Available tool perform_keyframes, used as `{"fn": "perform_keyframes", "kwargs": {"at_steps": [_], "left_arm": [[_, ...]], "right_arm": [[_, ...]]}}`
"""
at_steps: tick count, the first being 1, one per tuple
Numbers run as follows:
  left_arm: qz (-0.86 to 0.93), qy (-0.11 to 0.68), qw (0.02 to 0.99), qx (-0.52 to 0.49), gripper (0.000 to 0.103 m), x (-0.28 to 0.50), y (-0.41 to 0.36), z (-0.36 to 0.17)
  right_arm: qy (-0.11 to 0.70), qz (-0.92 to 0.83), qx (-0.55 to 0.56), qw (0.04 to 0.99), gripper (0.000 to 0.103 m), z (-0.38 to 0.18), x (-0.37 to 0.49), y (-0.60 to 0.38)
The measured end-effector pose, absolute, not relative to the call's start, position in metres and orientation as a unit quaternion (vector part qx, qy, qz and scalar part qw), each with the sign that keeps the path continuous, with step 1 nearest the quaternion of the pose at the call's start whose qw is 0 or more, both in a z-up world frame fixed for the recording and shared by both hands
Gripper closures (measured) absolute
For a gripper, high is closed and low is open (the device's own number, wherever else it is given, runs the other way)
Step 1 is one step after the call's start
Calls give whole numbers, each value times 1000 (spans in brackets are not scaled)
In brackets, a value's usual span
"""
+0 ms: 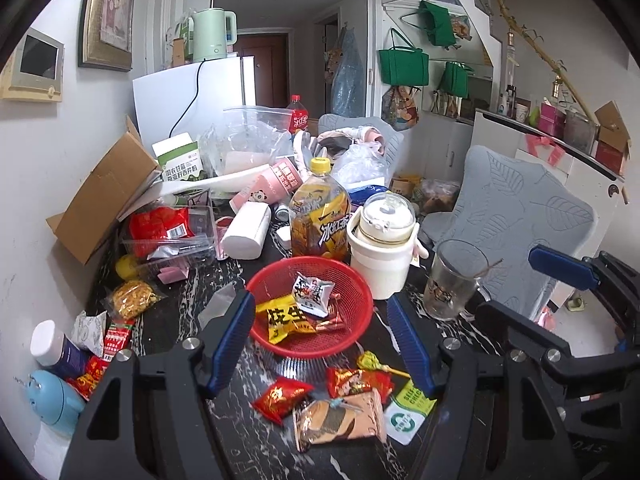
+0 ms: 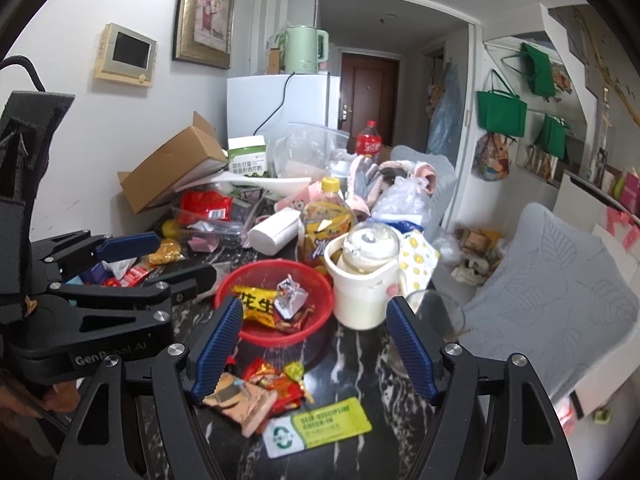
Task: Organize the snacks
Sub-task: 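Move the left gripper to the seaweed cracker bag while the right gripper approaches the green packet, then lower the left gripper around the seaweed bag while the right gripper closes on the green packet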
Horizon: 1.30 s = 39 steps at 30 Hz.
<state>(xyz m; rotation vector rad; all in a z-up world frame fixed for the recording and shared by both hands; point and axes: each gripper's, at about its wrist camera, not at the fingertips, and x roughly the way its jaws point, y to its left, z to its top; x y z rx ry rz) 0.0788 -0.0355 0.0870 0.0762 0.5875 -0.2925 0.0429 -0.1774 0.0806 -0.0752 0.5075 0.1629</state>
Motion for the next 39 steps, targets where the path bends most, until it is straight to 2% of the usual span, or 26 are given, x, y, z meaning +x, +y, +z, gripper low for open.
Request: {"fn": "perform_keyframes", "kwargs": {"at_steps": [20,39], "left_arm": [[-173,358,917,22,35,53,-30,32],[-151,439,886,11,35,84,-48,-41]], "right_arm": [[325,79,-1,942,28,14,15,-191],[396,66,27,915,28,-50,26,-211]]}}
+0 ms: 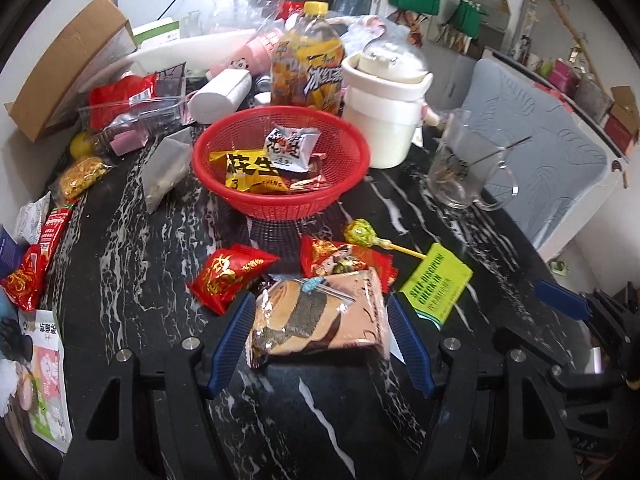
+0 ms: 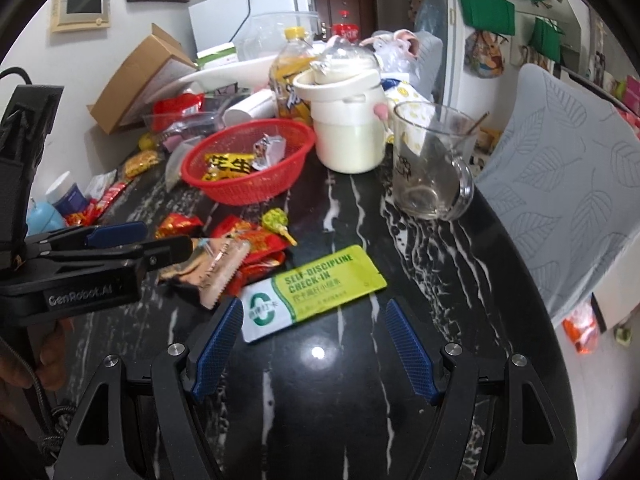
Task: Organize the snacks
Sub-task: 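Lower the left gripper around the seaweed bag while the right gripper closes on the green packet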
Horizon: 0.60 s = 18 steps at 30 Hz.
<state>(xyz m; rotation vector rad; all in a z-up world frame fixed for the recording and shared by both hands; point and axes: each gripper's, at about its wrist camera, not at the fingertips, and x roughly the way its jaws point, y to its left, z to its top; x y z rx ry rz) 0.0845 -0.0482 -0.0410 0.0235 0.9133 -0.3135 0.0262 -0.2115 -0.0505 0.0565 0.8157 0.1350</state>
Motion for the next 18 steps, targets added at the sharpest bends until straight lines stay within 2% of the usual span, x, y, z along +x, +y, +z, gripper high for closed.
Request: {"fn": "perform_keyframes", "kwargs": {"at_steps": [18], "left_arm": [[-78,459,885,30,35,128,-64,-69]], "right_arm": [[420,55,34,905,28,-73,59,-229]]}}
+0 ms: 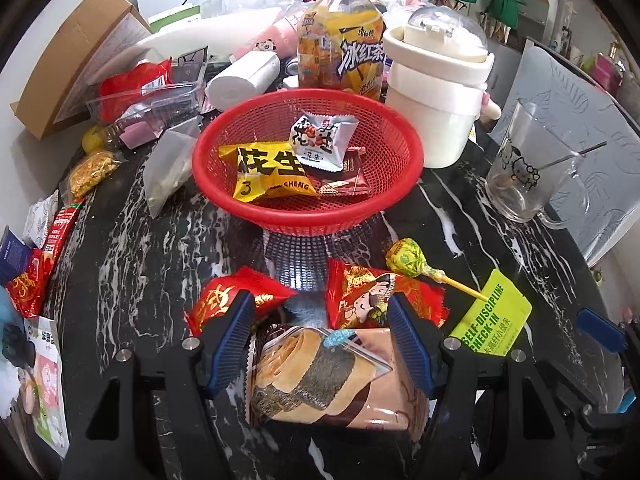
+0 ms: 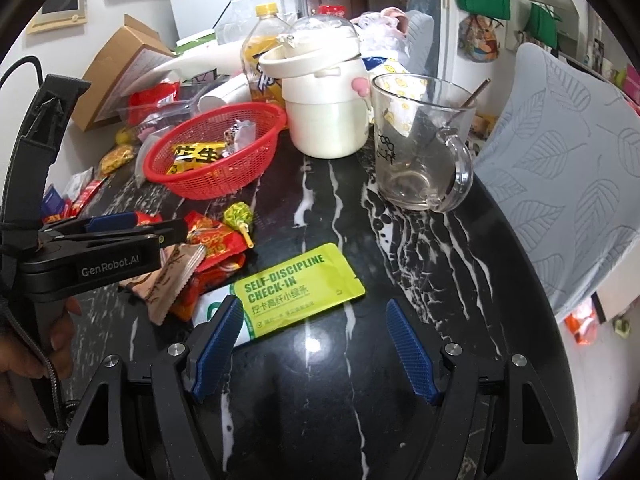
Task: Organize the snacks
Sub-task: 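Lower the left gripper around the seaweed bag while the right gripper closes on the green packet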
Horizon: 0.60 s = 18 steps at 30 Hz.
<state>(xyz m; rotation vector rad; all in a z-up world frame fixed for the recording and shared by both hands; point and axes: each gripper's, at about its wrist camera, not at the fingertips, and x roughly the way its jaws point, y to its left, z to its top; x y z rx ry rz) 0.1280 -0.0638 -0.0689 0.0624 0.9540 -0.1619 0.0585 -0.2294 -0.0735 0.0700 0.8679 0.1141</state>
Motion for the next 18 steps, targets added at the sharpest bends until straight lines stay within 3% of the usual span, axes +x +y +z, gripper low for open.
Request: {"fn": "perform_keyframes", "kwargs": {"at_steps": [18], "left_arm": [[-64,482,874,23,35,84,-30,-87]], "right_arm": [[457,78,81,882,28,-95,74,-216]]}}
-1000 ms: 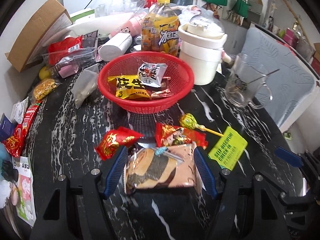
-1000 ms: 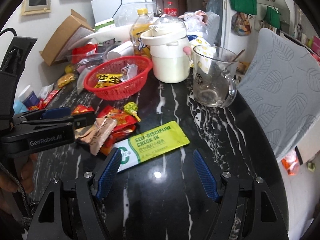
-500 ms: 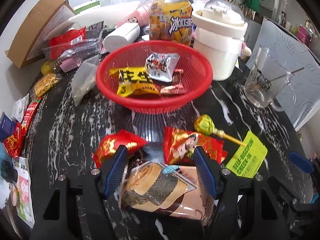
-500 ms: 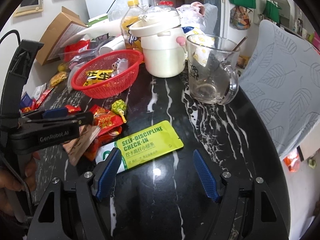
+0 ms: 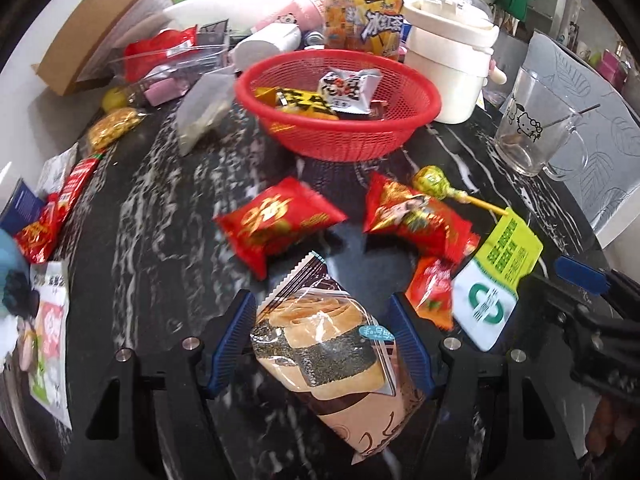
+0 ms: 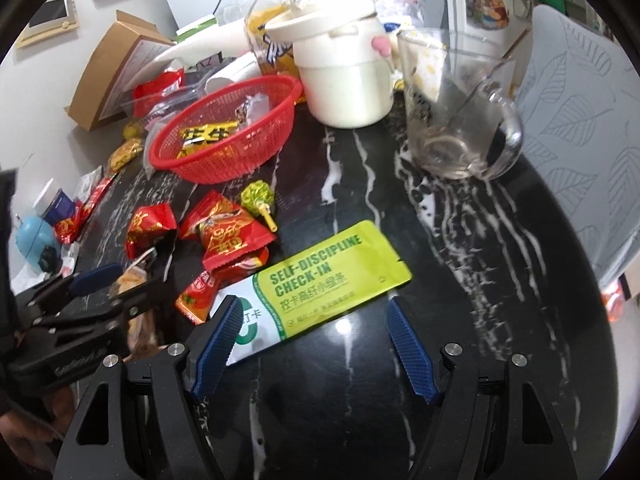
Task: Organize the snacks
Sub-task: 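Lower the left gripper around the seaweed bag while the right gripper closes on the green packet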
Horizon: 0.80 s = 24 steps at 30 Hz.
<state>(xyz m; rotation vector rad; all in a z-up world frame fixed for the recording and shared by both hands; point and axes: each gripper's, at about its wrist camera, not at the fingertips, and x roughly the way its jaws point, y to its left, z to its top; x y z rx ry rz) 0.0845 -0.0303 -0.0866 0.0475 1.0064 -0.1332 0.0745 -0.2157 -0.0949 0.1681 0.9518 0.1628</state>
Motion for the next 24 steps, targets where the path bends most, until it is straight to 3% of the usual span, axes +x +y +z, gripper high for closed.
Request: {"fn": "perform_keyframes", "kwargs": {"at_steps": [14,24], "left_arm": [[-48,476,878,12,35,73,0,-84],[-76,484,871,-40,35,65,10,-83]], "right_arm": [[469,56,53,880,22,-106,106,-192],[448,44,-26,893,25,-115,99,-167]]}}
